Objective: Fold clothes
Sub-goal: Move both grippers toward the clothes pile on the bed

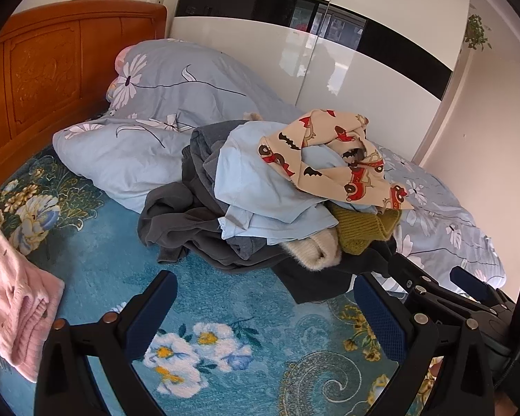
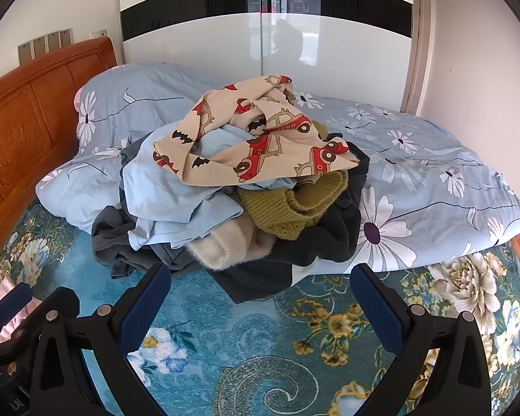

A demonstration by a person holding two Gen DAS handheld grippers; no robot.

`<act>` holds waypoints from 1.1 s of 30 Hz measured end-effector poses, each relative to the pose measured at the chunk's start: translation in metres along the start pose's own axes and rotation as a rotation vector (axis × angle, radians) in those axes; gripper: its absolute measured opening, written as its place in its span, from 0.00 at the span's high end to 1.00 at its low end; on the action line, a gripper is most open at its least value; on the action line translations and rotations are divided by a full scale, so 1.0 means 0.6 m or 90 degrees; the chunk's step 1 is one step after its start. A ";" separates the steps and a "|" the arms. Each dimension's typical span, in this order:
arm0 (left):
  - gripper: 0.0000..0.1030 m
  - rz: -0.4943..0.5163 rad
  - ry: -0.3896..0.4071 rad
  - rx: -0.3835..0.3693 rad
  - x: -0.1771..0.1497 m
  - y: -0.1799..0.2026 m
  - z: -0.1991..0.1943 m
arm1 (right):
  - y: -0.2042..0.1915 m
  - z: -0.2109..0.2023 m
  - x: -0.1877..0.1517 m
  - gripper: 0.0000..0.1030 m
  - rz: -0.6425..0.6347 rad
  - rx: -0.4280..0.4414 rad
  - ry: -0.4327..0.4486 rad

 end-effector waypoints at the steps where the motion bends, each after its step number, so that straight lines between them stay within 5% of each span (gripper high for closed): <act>1: 0.00 -0.001 -0.001 0.000 0.000 0.000 0.000 | 0.000 0.001 0.000 0.00 0.000 0.000 0.000; 33: 0.00 -0.029 -0.037 -0.009 -0.017 -0.036 0.050 | -0.020 0.043 -0.010 0.00 -0.024 -0.015 -0.022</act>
Point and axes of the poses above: each gripper's, at about its wrist camera, not at the fingertips, and z roughly the way its jaws point, y to its right, x to its top, the point moved 4 cm from there along z, roughly the way its jaws point, and after that the axes turned 3 degrees about -x, right-handed, at the moved point
